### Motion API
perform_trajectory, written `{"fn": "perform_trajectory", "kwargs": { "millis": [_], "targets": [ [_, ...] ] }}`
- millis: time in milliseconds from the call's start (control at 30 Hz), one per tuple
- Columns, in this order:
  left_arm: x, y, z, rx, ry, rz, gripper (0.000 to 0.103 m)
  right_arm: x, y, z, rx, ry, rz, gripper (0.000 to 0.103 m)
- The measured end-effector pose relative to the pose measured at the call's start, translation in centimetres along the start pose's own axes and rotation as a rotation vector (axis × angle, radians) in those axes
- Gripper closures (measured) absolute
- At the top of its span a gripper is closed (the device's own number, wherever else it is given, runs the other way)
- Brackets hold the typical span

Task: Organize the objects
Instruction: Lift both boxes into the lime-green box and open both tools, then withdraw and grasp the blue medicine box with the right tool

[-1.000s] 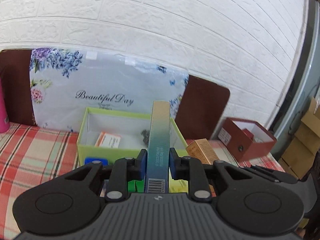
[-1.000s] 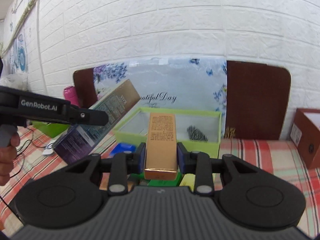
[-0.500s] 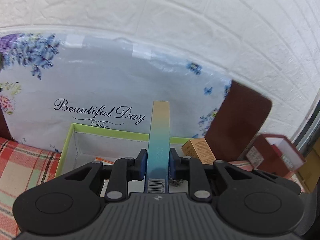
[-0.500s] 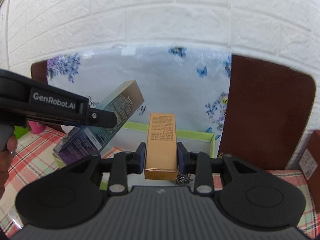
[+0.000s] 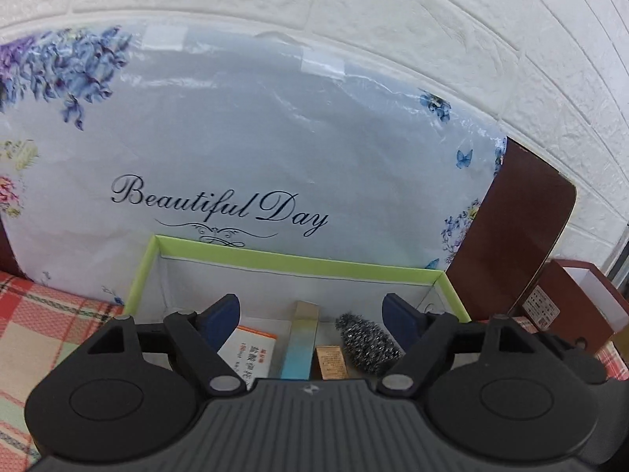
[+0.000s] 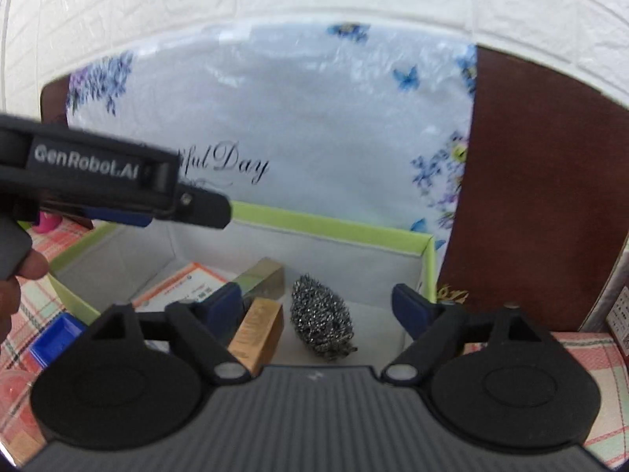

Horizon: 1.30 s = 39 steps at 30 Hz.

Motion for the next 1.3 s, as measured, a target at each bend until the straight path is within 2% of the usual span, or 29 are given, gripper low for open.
{"fn": "perform_trajectory", "kwargs": {
  "millis": [33,67,400,700,867,1000,1300],
  "targets": [
    [0.0,-0.5,0.0,0.012,0.01,-0.007,0.02,0.1,-0.6,-0.3,0.002,0.009,-0.015,0.002],
    [-0.1,-1.0,-0.1,0.026,0.022,-0.011,0.02,0.3,-1.4,-0.6,-0.002,0.022,-0.032,0.0],
    [-1.7,-9.3,-2.6,0.092,0.04,-0.047,0.02,1.6,-8.8,-1.1,-0.027,0.061,-0.093,0.0],
    [-7.2,-16.9,-3.8,0.136,0.066,-0.055,0.02,-1.7,-16.7,1.7,-0.033,0.012,-0.114,0.0],
    [-10.4,-19.1,-3.6,0.124,0.04,-0.04,0.02,-4.4,-20.1,3.4,-0.038,-0.007,-0.118,0.0],
    [-12.5,-20.1,-3.4,0.144,0.043,-0.02,0.02,-6.5,-21.9,4.1,-0.027,0.02,-0.108,0.0],
    [-16.6,-20.4,-1.9,0.186,0.009,0.063,0.02,-10.8,-24.1,4.9,-0.029,0.045,-0.064,0.0]
  ]
}}
Point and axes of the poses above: each gripper's, at about its wrist camera, not at the fingertips, and y roughly the way its jaws point, z to its left, x to its top, the point moved 3 cm from there along y, roughly the way its jaws point
